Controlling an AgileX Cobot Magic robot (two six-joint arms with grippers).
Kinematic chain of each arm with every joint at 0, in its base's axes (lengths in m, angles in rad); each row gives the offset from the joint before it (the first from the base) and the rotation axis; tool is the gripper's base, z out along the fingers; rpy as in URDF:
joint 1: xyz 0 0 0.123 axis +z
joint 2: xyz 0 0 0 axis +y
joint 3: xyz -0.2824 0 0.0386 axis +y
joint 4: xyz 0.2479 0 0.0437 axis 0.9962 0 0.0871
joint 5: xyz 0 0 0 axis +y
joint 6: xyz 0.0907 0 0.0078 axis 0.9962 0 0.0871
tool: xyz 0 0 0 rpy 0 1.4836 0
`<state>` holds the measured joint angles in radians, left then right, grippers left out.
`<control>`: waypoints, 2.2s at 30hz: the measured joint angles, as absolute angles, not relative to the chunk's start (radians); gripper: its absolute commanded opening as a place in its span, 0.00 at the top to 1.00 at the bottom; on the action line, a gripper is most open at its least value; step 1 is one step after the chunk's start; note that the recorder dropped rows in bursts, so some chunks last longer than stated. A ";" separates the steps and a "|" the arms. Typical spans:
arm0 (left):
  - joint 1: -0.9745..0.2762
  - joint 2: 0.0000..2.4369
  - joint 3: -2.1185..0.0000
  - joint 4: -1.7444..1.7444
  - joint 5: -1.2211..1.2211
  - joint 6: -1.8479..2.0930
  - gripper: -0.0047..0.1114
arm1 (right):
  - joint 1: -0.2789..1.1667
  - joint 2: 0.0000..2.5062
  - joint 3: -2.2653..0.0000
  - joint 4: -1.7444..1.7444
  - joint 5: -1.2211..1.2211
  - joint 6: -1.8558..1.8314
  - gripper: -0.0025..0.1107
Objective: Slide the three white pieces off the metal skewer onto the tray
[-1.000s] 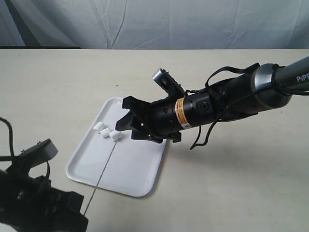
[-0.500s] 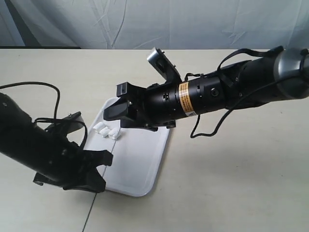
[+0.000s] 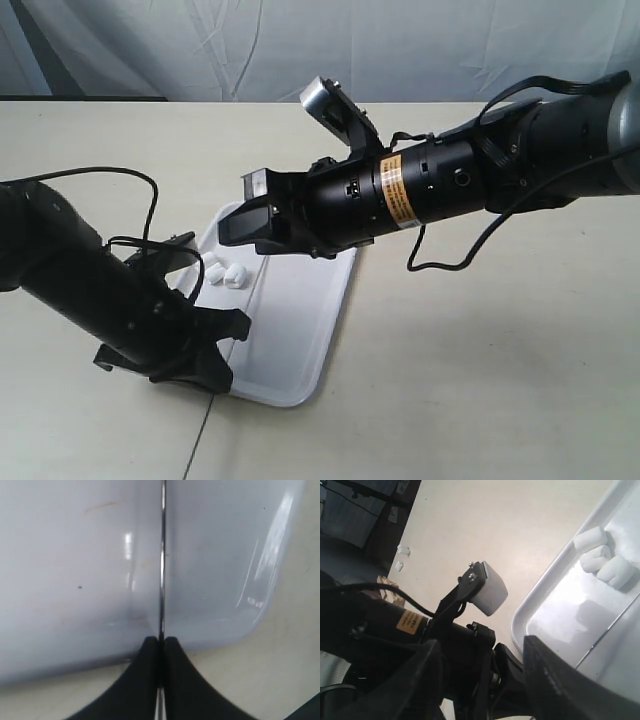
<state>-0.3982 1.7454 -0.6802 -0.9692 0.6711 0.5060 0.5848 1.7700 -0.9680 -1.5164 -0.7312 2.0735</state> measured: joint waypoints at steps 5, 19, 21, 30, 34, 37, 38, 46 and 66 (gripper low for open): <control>-0.398 1.745 -0.680 -0.977 0.671 0.571 0.77 | 0.585 1.770 -0.968 -1.519 -0.731 2.075 0.55; -0.398 1.743 -0.686 -1.055 0.691 0.663 0.61 | 0.585 1.770 -0.968 -1.567 -0.732 2.086 0.55; -0.398 1.734 -0.686 -1.038 0.687 0.665 0.64 | 0.585 1.770 -0.968 -1.583 -0.734 2.086 0.55; -0.398 1.550 -0.686 -1.011 0.779 0.663 0.86 | 0.585 1.705 -0.968 -1.728 -0.736 2.088 0.55; -0.398 1.429 -0.686 -0.970 0.817 0.615 0.96 | 0.585 1.645 -0.968 -1.737 -0.739 2.088 0.55; -0.398 1.309 -0.685 -0.922 0.819 0.562 0.96 | 0.585 1.590 -0.966 -1.737 -0.749 2.088 0.55; -0.398 1.264 -0.685 -0.901 0.820 0.540 0.96 | 0.585 1.569 -0.965 -1.737 -0.755 2.088 0.57; -0.398 0.859 -0.685 -0.692 0.701 0.370 0.96 | 0.585 1.408 -0.956 -1.741 -0.803 2.088 0.87; -0.398 0.317 -0.645 0.286 0.651 -0.310 0.96 | 0.585 1.337 -0.824 -1.747 -0.748 2.088 0.96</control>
<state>-0.3982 0.3173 -0.6449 0.2860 0.6514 -0.3103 0.5848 1.3374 -0.8239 -1.7466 -0.7479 2.0880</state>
